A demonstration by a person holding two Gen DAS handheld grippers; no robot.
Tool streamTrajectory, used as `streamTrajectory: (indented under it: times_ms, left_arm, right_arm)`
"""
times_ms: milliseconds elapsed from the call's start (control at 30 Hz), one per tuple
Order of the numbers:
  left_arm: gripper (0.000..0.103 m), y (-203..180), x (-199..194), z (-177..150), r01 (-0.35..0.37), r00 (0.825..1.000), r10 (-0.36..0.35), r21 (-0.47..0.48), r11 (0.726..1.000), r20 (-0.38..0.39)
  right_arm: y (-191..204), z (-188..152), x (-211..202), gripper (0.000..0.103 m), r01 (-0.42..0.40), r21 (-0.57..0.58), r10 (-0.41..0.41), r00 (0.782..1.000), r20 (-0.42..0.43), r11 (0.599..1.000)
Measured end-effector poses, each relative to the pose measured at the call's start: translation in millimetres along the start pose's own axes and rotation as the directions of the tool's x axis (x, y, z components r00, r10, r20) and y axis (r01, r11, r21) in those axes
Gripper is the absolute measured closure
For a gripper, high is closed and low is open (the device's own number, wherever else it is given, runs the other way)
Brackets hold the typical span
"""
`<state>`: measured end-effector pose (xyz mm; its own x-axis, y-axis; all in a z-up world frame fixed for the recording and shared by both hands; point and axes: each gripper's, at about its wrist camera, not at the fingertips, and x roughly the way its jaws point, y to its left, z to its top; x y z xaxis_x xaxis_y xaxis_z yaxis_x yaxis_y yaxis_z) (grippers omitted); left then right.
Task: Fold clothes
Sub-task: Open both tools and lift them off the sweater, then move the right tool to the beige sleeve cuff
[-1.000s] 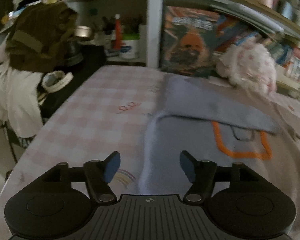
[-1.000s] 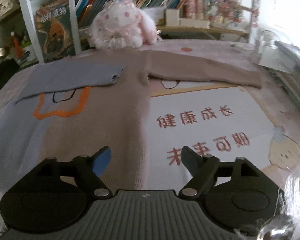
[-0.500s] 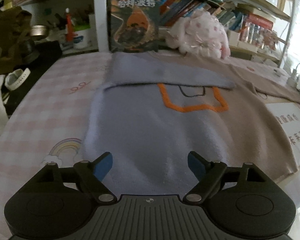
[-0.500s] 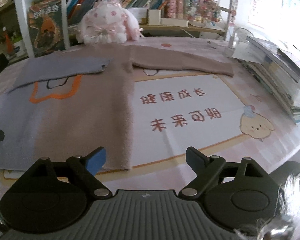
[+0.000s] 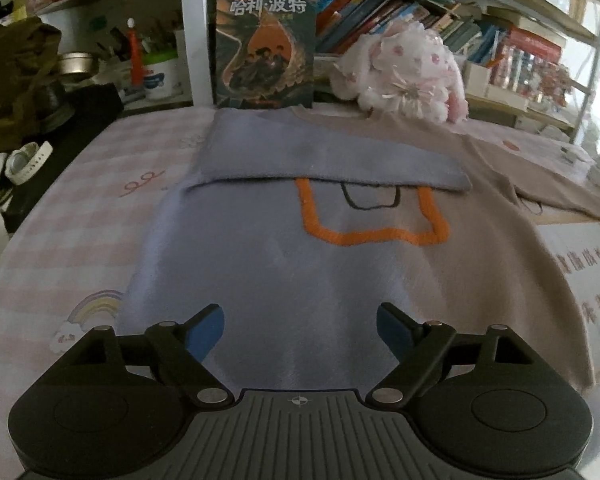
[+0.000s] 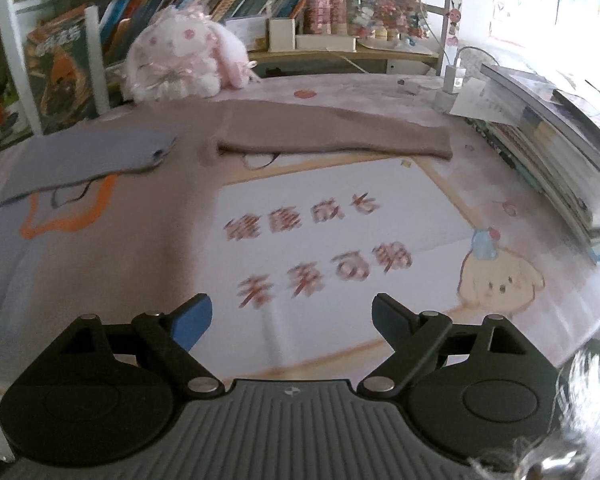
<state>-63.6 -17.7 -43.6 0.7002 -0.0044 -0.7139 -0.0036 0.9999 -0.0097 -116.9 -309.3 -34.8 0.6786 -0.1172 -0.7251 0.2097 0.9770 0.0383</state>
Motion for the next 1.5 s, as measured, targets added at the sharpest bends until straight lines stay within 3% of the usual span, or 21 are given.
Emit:
streamTrajectory:
  times_ms: [367,700,1000,1233,1367,1500]
  left_arm:
    - [0.017,-85,16,10,-0.138,0.990,0.134,-0.086,0.987,-0.047]
    - [0.017,-133,-1,3,-0.175,0.984,0.171,-0.085,0.981,-0.054]
    - [0.017,-135,-6,3,-0.235,0.970,0.223,-0.141,0.962,-0.096]
    - [0.017,-144,-10,2,-0.262,0.962,0.251,-0.109,0.959,-0.103]
    - [0.017,-146,-13,1,-0.270,0.960,0.260,-0.089,0.959,-0.104]
    - [0.017,-145,-16,0,-0.273,0.959,0.264,-0.089,0.958,-0.107]
  right_arm:
    - [-101,64,65,0.016,-0.111,0.030,0.111,0.993,-0.031,0.993]
    - [-166,107,115,0.019,-0.172,0.042,0.174,0.983,-0.050,0.984]
    - [-189,127,141,0.019,-0.162,0.050,0.164,0.986,-0.035,0.986]
    - [-194,135,154,0.023,-0.165,0.074,0.168,0.985,-0.033,0.984]
    - [-192,142,162,0.033,-0.183,0.090,0.186,0.982,-0.023,0.979]
    - [-200,149,168,0.045,-0.245,0.192,0.249,0.968,0.002,0.950]
